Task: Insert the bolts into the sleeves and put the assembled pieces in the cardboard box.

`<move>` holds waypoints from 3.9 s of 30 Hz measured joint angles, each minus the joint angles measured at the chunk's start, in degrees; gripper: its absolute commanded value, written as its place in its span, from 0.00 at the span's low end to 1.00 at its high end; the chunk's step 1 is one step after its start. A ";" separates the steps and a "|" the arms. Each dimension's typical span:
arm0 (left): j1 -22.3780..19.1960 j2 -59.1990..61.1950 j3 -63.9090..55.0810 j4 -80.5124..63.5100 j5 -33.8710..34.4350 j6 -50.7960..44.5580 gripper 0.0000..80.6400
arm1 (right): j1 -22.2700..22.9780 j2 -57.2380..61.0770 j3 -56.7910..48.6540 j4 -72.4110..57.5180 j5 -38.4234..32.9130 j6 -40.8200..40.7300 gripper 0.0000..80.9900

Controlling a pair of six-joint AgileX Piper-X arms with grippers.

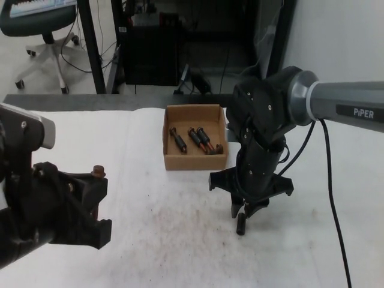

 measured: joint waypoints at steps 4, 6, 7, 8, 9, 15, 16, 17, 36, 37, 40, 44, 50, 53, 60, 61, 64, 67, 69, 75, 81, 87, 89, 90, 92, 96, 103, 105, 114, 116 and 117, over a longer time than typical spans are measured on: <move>0.00 0.00 0.00 0.00 0.00 0.00 0.00 | 0.05 0.00 0.00 0.00 0.31 0.00 0.37; 0.00 0.00 0.00 0.00 0.00 0.00 0.00 | 0.05 0.00 0.00 0.00 0.31 0.00 0.37; 0.00 0.00 0.00 0.00 0.00 0.00 0.00 | 0.05 0.00 0.00 0.00 0.31 0.00 0.37; 0.00 0.00 0.00 0.00 0.00 0.00 0.00 | 0.05 0.00 0.00 0.00 0.31 0.00 0.37; 0.00 0.00 0.00 0.00 0.00 0.00 0.00 | 0.05 0.00 0.00 0.00 0.31 0.00 0.37; 0.00 0.00 0.00 0.00 0.00 0.00 0.00 | 0.51 0.00 1.96 0.97 0.31 0.93 0.37; 0.00 0.00 0.00 0.00 0.00 0.00 0.00 | 0.71 0.00 2.42 0.96 0.31 1.07 0.37; 0.00 0.00 0.00 0.00 0.00 0.00 0.00 | 0.98 0.00 3.08 1.13 0.31 1.09 0.37; 0.00 0.00 0.00 0.00 0.00 0.00 0.00 | 1.58 0.00 3.33 -1.67 0.31 -3.26 0.37; 0.00 0.00 0.00 0.00 0.00 0.00 0.00 | 1.58 0.00 3.33 -1.67 0.31 -4.46 0.37; 0.00 0.00 0.00 0.00 0.00 0.00 0.00 | 1.58 0.00 3.33 -2.05 0.31 -6.01 0.37; 0.00 0.00 0.00 0.00 0.00 0.00 0.00 | 1.58 0.00 3.33 -2.09 0.31 -7.63 0.37; 0.00 0.00 0.00 0.00 0.00 0.00 0.00 | 1.58 0.00 3.33 -2.09 0.31 -13.19 0.37; 0.00 0.00 0.00 0.00 0.00 0.00 0.00 | 1.58 0.00 3.33 -2.09 0.31 -14.35 0.37; 0.00 0.00 0.00 0.00 0.00 0.00 0.00 | 1.58 0.00 3.33 -2.09 0.31 -21.50 0.37; 0.00 0.00 0.00 0.00 0.00 0.00 0.00 | 1.58 0.00 3.33 -2.09 0.31 -21.68 0.37; 0.00 0.00 0.00 0.00 0.00 0.00 0.00 | 1.58 0.00 3.33 -2.09 0.31 -22.12 0.37; 0.00 0.00 0.00 0.00 0.00 0.00 0.00 | 1.58 0.00 3.33 -2.09 0.31 -23.71 0.37; 0.00 0.00 0.00 0.00 0.00 0.00 0.00 | 1.58 0.00 3.33 -2.09 0.31 -25.61 0.37; 0.00 0.00 0.00 0.00 0.00 0.00 0.00 | 1.58 0.00 3.33 -2.09 0.31 -32.08 0.37; 0.00 0.00 0.00 0.00 0.00 0.00 0.00 | 1.58 0.00 3.33 -2.09 1.10 -44.54 0.37; 0.00 0.00 0.00 0.13 0.00 0.00 0.00 | 1.58 0.00 3.33 -2.25 1.99 -62.63 0.37; 0.00 0.00 0.00 0.92 0.00 0.00 0.00 | 1.58 0.00 3.33 -2.58 1.99 -65.52 0.37; 0.00 0.00 0.00 1.20 0.00 0.00 0.00 | 1.58 0.00 3.33 -3.01 1.99 -67.53 0.37; 0.00 0.00 0.00 1.78 0.00 0.00 0.00 | 1.58 0.00 3.33 -4.21 1.99 -69.50 0.37; 0.00 0.00 0.00 1.95 0.00 0.00 0.00 | 1.58 0.00 3.33 -6.74 1.99 -72.59 0.35; 0.00 0.00 0.00 1.95 0.00 0.00 0.00 | 1.58 0.00 3.33 -7.06 1.99 -72.34 0.31; 0.00 0.00 0.00 1.95 0.00 0.00 0.00 | 1.58 0.00 3.33 -7.06 1.99 -70.70 0.38; 0.00 0.00 0.00 1.95 0.00 0.00 0.00 | 1.58 0.00 3.33 -2.48 3.28 -65.94 0.54; 0.00 0.00 0.00 1.95 0.00 0.00 0.00 | 1.58 0.00 3.33 -2.17 3.28 -65.79 0.54; 0.00 0.00 0.00 1.95 0.00 0.00 0.00 | 1.58 0.00 3.33 -2.04 3.28 -65.79 0.54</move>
